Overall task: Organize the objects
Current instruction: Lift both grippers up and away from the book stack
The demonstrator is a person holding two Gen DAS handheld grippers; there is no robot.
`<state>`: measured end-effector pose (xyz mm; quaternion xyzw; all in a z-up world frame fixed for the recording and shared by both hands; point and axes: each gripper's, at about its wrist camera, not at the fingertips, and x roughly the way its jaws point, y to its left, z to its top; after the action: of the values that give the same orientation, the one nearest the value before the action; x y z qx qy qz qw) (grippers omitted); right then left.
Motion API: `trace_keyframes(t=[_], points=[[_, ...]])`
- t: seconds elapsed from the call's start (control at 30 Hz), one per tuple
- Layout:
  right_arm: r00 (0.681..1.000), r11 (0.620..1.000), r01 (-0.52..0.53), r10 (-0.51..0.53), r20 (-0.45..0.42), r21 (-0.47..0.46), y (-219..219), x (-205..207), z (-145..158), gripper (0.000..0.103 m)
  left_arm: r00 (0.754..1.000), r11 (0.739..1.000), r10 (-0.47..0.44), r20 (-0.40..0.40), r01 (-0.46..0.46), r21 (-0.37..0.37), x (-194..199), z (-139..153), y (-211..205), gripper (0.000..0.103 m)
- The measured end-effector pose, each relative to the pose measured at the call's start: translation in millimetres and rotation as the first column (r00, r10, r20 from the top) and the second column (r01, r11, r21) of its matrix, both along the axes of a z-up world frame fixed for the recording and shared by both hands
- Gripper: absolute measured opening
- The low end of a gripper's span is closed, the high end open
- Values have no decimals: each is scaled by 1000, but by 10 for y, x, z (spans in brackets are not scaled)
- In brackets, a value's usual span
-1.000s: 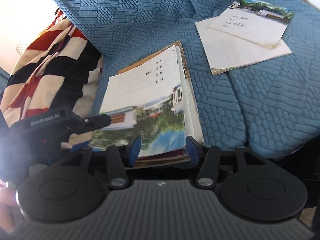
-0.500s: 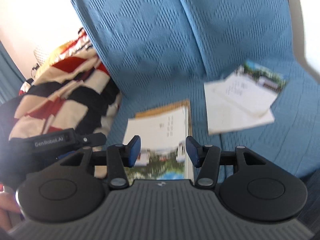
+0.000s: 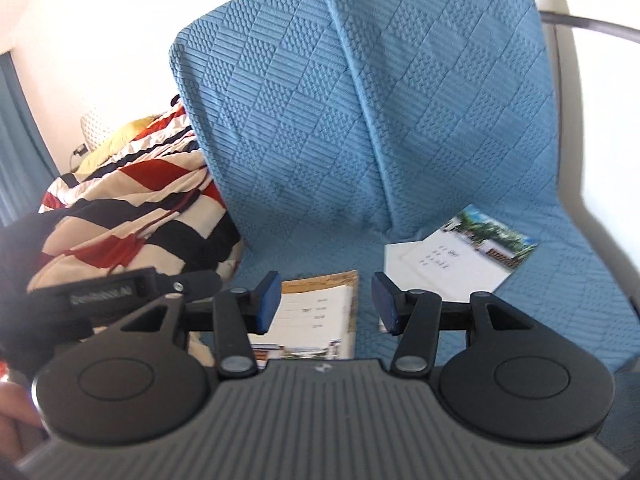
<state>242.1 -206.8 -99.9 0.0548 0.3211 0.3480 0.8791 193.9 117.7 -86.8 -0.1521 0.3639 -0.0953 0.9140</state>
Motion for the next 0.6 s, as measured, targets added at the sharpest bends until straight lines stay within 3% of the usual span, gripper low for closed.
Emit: trace_keyframes(t=[0.13, 0.6], points=[[1000, 1000, 11, -11, 11, -1, -137, -8, 8, 54, 1000, 1000, -17, 14, 17, 14, -69, 74, -146, 98], [997, 997, 75, -75, -1, -15, -566, -36, -128, 54, 998, 998, -57, 28, 56, 33, -247, 117, -583, 101]])
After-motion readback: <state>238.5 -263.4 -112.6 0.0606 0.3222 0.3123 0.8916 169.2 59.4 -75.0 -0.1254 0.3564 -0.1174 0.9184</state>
